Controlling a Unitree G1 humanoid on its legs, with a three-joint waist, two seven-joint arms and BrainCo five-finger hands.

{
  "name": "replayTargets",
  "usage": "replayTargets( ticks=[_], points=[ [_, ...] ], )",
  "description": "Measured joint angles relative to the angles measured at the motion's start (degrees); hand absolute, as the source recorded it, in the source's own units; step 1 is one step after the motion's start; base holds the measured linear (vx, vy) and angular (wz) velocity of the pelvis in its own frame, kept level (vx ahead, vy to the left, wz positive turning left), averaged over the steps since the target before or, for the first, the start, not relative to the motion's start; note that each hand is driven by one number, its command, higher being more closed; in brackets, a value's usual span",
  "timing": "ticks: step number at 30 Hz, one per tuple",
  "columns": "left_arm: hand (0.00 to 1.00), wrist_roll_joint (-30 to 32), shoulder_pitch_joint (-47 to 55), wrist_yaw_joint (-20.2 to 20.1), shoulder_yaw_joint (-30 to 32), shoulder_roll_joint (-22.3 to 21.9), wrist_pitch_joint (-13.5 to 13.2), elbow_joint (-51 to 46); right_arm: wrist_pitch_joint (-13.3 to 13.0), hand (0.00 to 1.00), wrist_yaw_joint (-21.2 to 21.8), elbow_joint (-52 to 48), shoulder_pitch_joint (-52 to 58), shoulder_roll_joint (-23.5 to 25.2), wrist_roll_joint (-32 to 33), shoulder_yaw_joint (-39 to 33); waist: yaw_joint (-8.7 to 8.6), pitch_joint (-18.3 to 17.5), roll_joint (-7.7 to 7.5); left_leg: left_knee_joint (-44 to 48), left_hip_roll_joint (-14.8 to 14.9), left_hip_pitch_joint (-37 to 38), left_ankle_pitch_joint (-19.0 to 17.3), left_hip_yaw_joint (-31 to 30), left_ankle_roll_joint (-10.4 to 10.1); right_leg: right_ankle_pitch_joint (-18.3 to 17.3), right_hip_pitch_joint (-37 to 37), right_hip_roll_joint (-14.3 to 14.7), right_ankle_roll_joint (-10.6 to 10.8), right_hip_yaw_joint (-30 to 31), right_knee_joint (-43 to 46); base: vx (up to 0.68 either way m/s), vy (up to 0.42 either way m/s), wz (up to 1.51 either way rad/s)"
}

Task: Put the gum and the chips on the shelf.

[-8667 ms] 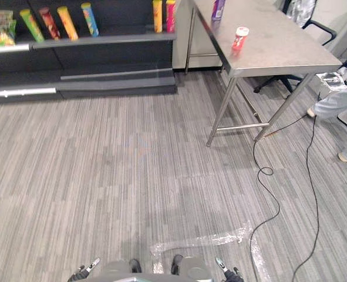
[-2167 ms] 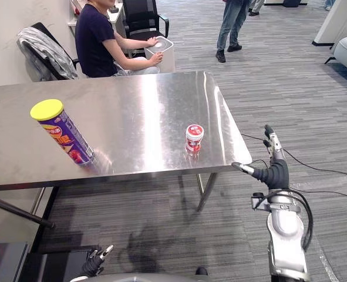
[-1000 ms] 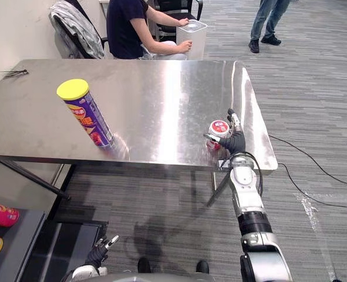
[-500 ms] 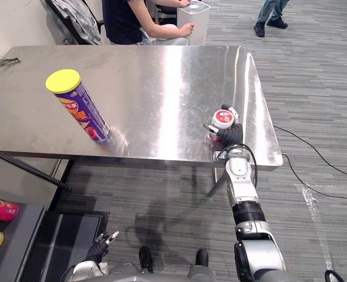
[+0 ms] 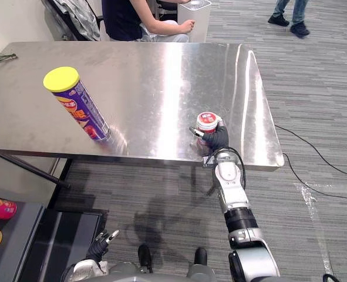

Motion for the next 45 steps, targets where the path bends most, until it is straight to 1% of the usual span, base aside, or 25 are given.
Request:
replayTargets(
  ticks=[3,5,10,12,14,16,18,20,23,25,26,28,30,31,32,35,36,38,39,40,41,42,43,44,45],
  points=[
    [0.00,1.6,0.0,0.0,0.3,-0.1,0.0,-0.1,0.2,1.00,0.3,-6.4,3.5,0.0,0.0,0.0,-0.06,0.0,-0.02,0.0,0.0,0.2,0.0,0.0,0.0,0.0,0.2,0.0,0.0,0.0,0.0,0.00,0.000,0.00],
    [0.00,2.1,0.0,0.0,1.5,-0.2,0.0,0.0,0.0,1.00,0.3,-13.6,7.0,0.0,0.0,-0.2,-0.15,0.0,-0.07,0.0,0.1,0.6,-0.1,0.0,-0.1,0.0,0.6,0.0,0.0,0.0,0.0,0.00,0.000,0.00],
    [0.00,2.1,0.3,0.0,2.8,-0.1,0.1,0.1,-2.1,1.00,2.7,-26.2,14.0,-0.1,0.3,-2.6,-0.23,-0.5,-0.70,0.0,0.1,0.7,-0.1,-0.1,-0.1,0.0,0.7,0.1,0.0,0.0,0.1,0.00,0.000,0.00],
    [0.00,2.2,0.6,-0.2,4.7,-0.2,0.1,0.3,-2.4,1.00,4.0,-30.7,17.4,-0.2,0.8,-4.2,-0.52,-1.1,-1.37,0.0,0.2,0.7,-0.1,-0.1,-0.2,0.0,0.5,0.1,0.0,0.1,0.1,0.00,0.000,0.00],
    [0.00,2.2,0.8,-0.3,5.2,0.0,0.4,0.6,-3.0,1.00,5.3,-33.9,20.7,-0.2,3.1,-5.9,-0.89,-1.9,-2.03,0.0,0.2,0.7,-0.1,-0.1,-0.2,0.0,0.5,0.1,0.0,0.0,0.1,0.00,0.000,0.00],
    [0.00,2.2,1.6,-1.2,6.7,0.0,0.4,1.1,-3.7,1.00,7.4,-36.7,24.9,-0.2,7.0,-7.5,-1.87,-3.3,-2.64,0.0,0.2,0.8,-0.1,-0.1,-0.2,0.0,0.6,0.1,0.0,-0.1,0.2,0.00,0.000,0.00],
    [0.00,2.2,1.7,-1.4,7.0,-0.1,0.5,1.3,-3.7,1.00,8.9,-38.8,28.4,-0.2,9.1,-8.8,-2.02,-3.6,-2.74,0.0,0.2,1.4,-0.2,0.0,-0.2,0.0,0.8,0.1,0.0,-0.1,0.5,-0.01,-0.007,-0.02],
    [0.00,2.1,2.1,-1.8,7.2,-0.1,0.5,1.3,-3.8,1.00,9.8,-39.7,31.4,-0.1,9.2,-10.0,-2.44,-3.9,-2.68,0.0,0.4,1.6,-0.2,0.0,-0.3,0.0,0.6,0.1,0.0,-0.3,1.3,-0.05,-0.012,-0.03],
    [0.00,1.9,2.4,-2.2,9.0,-0.3,0.7,1.3,-3.7,1.00,11.0,-40.6,34.5,0.8,10.2,-11.8,-3.21,-3.9,-2.72,0.6,0.5,1.2,-0.8,0.1,-0.9,-1.2,-1.4,0.0,-0.9,-0.5,4.8,-0.08,0.004,-0.05],
    [0.00,0.9,2.4,-2.3,9.2,-0.2,1.0,1.2,-3.7,1.00,11.1,-41.2,36.0,2.2,11.3,-13.1,-3.35,-3.7,-2.81,7.7,1.3,-2.0,-4.0,-0.2,-0.9,-3.2,-2.8,-0.8,-1.0,-0.9,8.4,-0.08,-0.021,0.08],
    [0.00,0.8,2.4,-2.3,9.2,-0.2,1.0,1.2,-3.7,1.00,11.1,-41.2,36.2,2.2,11.3,-13.3,-3.35,-3.7,-2.67,9.3,1.6,-2.6,-4.8,-0.4,-0.9,-3.6,-3.0,-0.9,-1.1,-1.0,9.2,-0.06,-0.022,0.13],
    [0.00,-0.7,2.4,-2.5,9.2,-0.2,1.2,1.2,-3.7,1.00,11.1,-41.2,36.4,2.1,11.3,-14.0,-3.34,-3.3,-2.24,15.1,2.8,-5.3,-7.5,-1.2,-1.0,-5.3,-4.1,-0.8,-1.3,-1.4,12.2,-0.07,-0.016,0.14],
    [0.00,-2.4,2.3,-3.0,9.2,-0.1,1.3,1.0,-3.7,1.00,10.7,-41.3,36.1,2.1,11.3,-14.1,-3.29,-2.9,-1.65,21.4,4.0,-9.0,-10.1,-2.3,-1.2,-8.4,-7.1,-1.1,-1.7,-2.0,17.8,-0.09,-0.021,0.23],
    [0.00,-3.1,2.2,-3.3,9.2,0.0,1.3,1.0,-3.7,1.00,10.5,-41.3,36.0,2.1,11.3,-14.0,-3.35,-2.5,-1.87,23.4,4.4,-10.6,-10.8,-3.1,-1.2,-9.8,-8.4,-1.2,-1.9,-2.4,20.1,-0.06,-0.033,0.32],
    [0.00,-3.9,2.0,-3.6,9.3,0.1,1.5,0.8,-3.7,1.00,10.1,-41.3,35.6,2.1,11.3,-13.7,-3.31,-2.0,-1.53,25.7,4.7,-12.3,-11.5,-4.0,-1.3,-10.9,-9.7,-1.4,-2.4,-3.0,22.8,-0.05,-0.035,0.32],
    [0.00,-5.4,1.0,-3.7,9.3,0.4,1.8,0.7,-3.6,1.00,9.7,-41.3,34.0,2.0,11.4,-12.3,-3.26,-0.1,-1.32,28.9,4.8,-15.2,-11.9,-6.8,-1.5,-12.7,-11.2,-2.0,-2.8,-5.4,26.9,-0.05,-0.069,0.51],
    [0.00,-5.5,0.6,-3.6,9.4,0.5,1.7,0.5,-3.6,1.00,9.5,-41.2,32.4,1.9,11.4,-11.2,-3.18,0.9,-0.82,29.9,5.1,-16.7,-11.7,-8.6,-1.6,-12.9,-11.3,-1.9,-3.1,-7.2,27.4,-0.05,-0.082,0.66],
    [0.00,-5.4,0.2,-3.6,9.9,0.6,1.7,0.1,-3.6,1.00,9.0,-41.0,30.0,1.8,11.4,-10.0,-2.88,2.0,-0.49,29.7,4.7,-18.5,-10.4,-11.3,-2.0,-13.5,-11.4,-2.1,-3.8,-10.1,28.2,-0.05,-0.112,0.78],
    [0.00,-5.4,0.3,-3.6,10.7,0.5,1.6,0.0,-3.6,1.00,8.7,-40.7,28.6,1.8,11.5,-9.2,-2.43,2.6,-0.22,28.8,4.6,-19.3,-8.5,-12.8,-2.1,-13.8,-11.2,-1.9,-4.3,-12.3,29.1,-0.06,-0.166,0.92],
    [0.00,-5.5,0.4,-3.5,11.0,0.6,1.9,0.0,-3.7,1.00,8.5,-40.7,27.7,1.7,11.5,-8.9,-1.62,2.7,-0.28,26.3,4.3,-19.7,-5.6,-12.8,-2.5,-13.9,-11.3,-2.4,-5.0,-15.3,29.2,-0.06,-0.139,0.94],
    [0.00,-5.6,0.4,-3.5,11.1,0.9,2.0,0.1,-3.7,1.00,8.4,-40.6,27.3,1.6,11.4,-8.9,-1.31,2.7,-0.65,23.8,4.2,-19.6,-3.3,-11.4,-2.3,-14.0,-11.1,-3.1,-5.2,-16.4,28.2,-0.08,-0.106,1.17],
    [0.00,-5.7,0.5,-3.5,11.6,1.2,2.3,0.2,-3.7,1.00,7.7,-40.5,26.2,1.2,11.4,-9.3,-1.28,2.7,-0.69,19.6,5.2,-19.0,-0.4,-5.4,-0.6,-13.3,-10.5,-3.7,-6.4,-20.4,26.4,-0.10,-0.082,1.29],
    [0.00,-5.8,1.1,-3.5,11.7,1.3,2.7,0.7,-3.7,1.00,6.9,-39.3,24.8,0.8,11.4,-9.3,-0.83,3.0,-0.61,28.9,9.0,-20.3,-5.0,2.1,2.5,-13.7,-9.8,-3.8,-7.1,-23.5,26.7,-0.10,-0.087,1.25],
    [0.00,-6.1,1.6,-3.5,12.0,1.3,2.9,0.7,-3.7,1.00,6.5,-38.6,24.4,0.8,11.3,-9.2,-0.47,3.0,-0.48,33.0,10.5,-20.2,-6.9,4.1,3.2,-13.8,-9.2,-4.0,-7.2,-24.8,26.9,-0.08,-0.112,1.18],
    [0.00,-7.0,2.5,-3.5,12.1,1.2,3.0,0.6,-3.6,1.00,6.1,-38.0,24.5,0.7,11.3,-9.6,-0.01,3.0,-0.53,40.1,13.3,-19.3,-9.3,6.8,3.8,-13.9,-7.6,-4.7,-7.4,-27.9,27.0,-0.05,-0.078,1.22]
  ],
)
